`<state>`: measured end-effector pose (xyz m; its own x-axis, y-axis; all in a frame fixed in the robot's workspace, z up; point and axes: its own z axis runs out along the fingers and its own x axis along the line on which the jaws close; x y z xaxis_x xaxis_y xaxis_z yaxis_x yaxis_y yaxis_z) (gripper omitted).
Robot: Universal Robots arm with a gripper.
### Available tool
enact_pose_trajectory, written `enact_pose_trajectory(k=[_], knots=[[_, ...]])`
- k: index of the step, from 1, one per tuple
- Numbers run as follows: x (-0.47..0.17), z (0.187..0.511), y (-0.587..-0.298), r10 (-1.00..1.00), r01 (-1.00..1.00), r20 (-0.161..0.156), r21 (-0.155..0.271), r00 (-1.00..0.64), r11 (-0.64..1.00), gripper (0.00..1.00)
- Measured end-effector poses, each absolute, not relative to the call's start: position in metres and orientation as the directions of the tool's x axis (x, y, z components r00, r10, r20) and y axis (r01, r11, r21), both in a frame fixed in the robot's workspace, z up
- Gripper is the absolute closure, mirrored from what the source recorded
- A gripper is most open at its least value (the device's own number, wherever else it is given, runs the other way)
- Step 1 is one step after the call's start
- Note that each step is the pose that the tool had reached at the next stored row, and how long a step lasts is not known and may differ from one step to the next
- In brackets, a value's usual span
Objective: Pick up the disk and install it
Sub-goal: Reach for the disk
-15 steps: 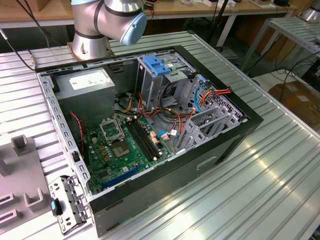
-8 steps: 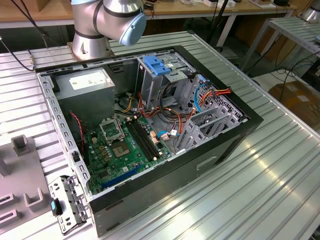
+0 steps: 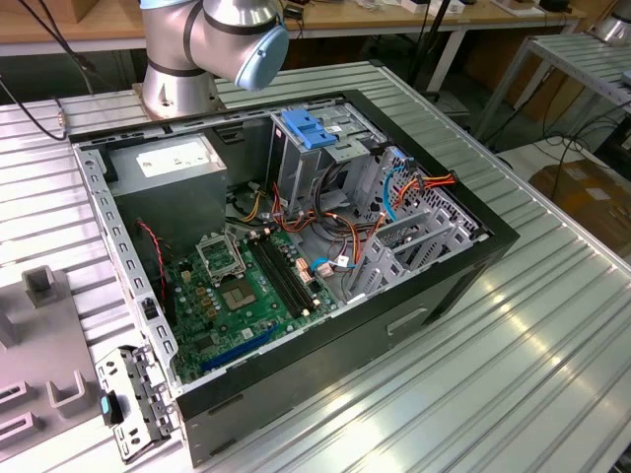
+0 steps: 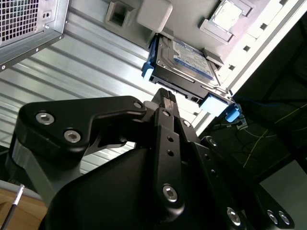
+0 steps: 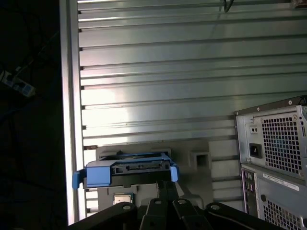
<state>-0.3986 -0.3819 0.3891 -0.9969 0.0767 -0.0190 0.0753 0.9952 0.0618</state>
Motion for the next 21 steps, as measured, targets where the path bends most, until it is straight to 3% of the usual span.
enact_pose_trajectory(k=[21], knots=[[-0.44,0.389,-0.38,0.077,0.075,-0.019,0.062,-0.997,0.995,0.89]])
